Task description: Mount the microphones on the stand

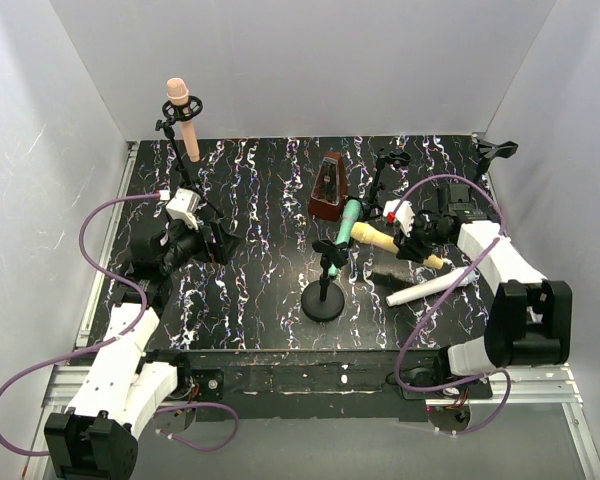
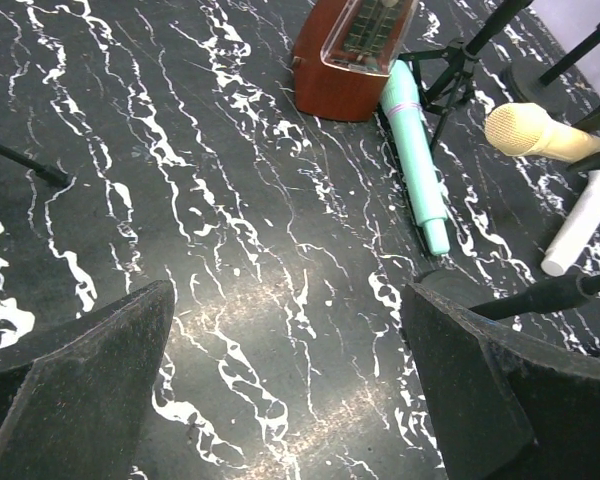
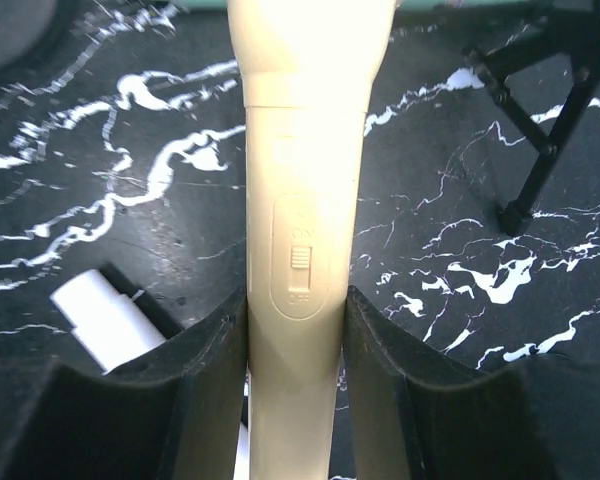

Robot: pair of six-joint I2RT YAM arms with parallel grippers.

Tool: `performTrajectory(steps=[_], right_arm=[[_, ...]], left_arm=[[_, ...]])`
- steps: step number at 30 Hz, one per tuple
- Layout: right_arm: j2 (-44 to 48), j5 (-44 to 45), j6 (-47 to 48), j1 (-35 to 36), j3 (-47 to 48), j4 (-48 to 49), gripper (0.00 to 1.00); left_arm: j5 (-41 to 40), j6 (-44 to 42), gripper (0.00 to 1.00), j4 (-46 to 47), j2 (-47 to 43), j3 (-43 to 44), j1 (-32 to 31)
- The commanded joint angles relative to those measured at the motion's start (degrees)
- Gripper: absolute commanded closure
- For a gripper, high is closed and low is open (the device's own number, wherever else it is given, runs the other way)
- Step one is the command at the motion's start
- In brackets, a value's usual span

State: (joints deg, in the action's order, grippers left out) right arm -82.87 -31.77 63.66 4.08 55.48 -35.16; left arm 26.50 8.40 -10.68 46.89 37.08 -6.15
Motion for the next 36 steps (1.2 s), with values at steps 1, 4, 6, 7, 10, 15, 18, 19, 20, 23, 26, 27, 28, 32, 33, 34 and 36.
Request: performTrajectory(steps=[1,4,6,7,10,15,18,19,20,23,26,27,28,32,33,34,36], right_arm=[[6.9,-7.1,-3.8,-0.5,-0.1,-4.9,0.99],[12.5,-9.4,-5.4,-1.0,-0.7,-7.4,0.99],[15.5,-11.2,-6.3,-1.4,-0.3,-9.4,0.99],[16.9,-12.3,-7.1,-1.6,0.0,-10.5,0.99],[20.5,-15.4,-9.2,-2.0,1.3,-13.2,0.99],[25.4,-19.9,-14.3,-2.2,3.7,-13.5,0.99],[26.8,-23.2,-18.0,-2.4,6.6,-13.2,0.99],[27.1,-24.0,-19.3,-2.4,7.8,-13.2,0.99],[27.1,-25.1,-21.2,-2.4,9.0,-13.1,0.99],[27.0,-27.9,-25.9,-2.5,12.9,-12.2,0.99],[25.8,-30.5,-30.4,-2.5,17.0,-11.3,0.99],[25.4,-31.2,-32.2,-2.5,18.3,-10.6,0.99],[24.8,-32.2,-33.8,-2.6,19.9,-10.1,0.99],[23.2,-34.9,-42.2,-2.5,24.8,-6.4,0.99],[22.8,-35.6,-44.6,-2.6,25.8,-5.0,0.99],[22.4,-36.3,-46.7,-2.6,26.9,-4.1,0.99],[21.4,-37.5,-51.5,-2.6,28.7,-1.5,0.99]], left_arm=[[3.1,3.3,0.02,2.3,-0.4,-0.2,-0.2],[3.6,7.1,0.02,3.3,-2.2,-0.5,-0.2],[4.8,10.6,0.02,4.3,-3.6,-0.9,-0.2],[5.3,12.5,0.02,4.7,-4.3,-1.0,-0.2],[7.1,17.9,0.02,6.3,-5.8,-0.6,-0.2],[10.7,25.9,0.02,8.8,-6.0,1.9,-0.2],[11.6,28.6,0.02,8.9,-5.6,4.9,-0.3],[11.7,28.9,0.02,8.9,-5.4,6.2,-0.6],[11.8,29.4,0.02,8.8,-5.1,7.5,-0.9],[12.3,30.5,0.02,8.8,-3.7,10.9,-2.1],[12.3,31.2,0.02,8.8,-1.1,13.9,-4.1],[11.9,31.2,0.02,8.8,-0.4,14.9,-5.3],[11.3,31.2,0.02,8.8,0.1,15.9,-6.6],[7.3,30.1,0.02,8.0,2.2,18.9,-13.0],[5.9,29.6,0.02,7.8,2.8,19.7,-14.9],[4.5,29.0,0.02,7.6,3.6,20.6,-16.9],[1.3,27.4,0.02,6.4,5.0,22.5,-21.5]])
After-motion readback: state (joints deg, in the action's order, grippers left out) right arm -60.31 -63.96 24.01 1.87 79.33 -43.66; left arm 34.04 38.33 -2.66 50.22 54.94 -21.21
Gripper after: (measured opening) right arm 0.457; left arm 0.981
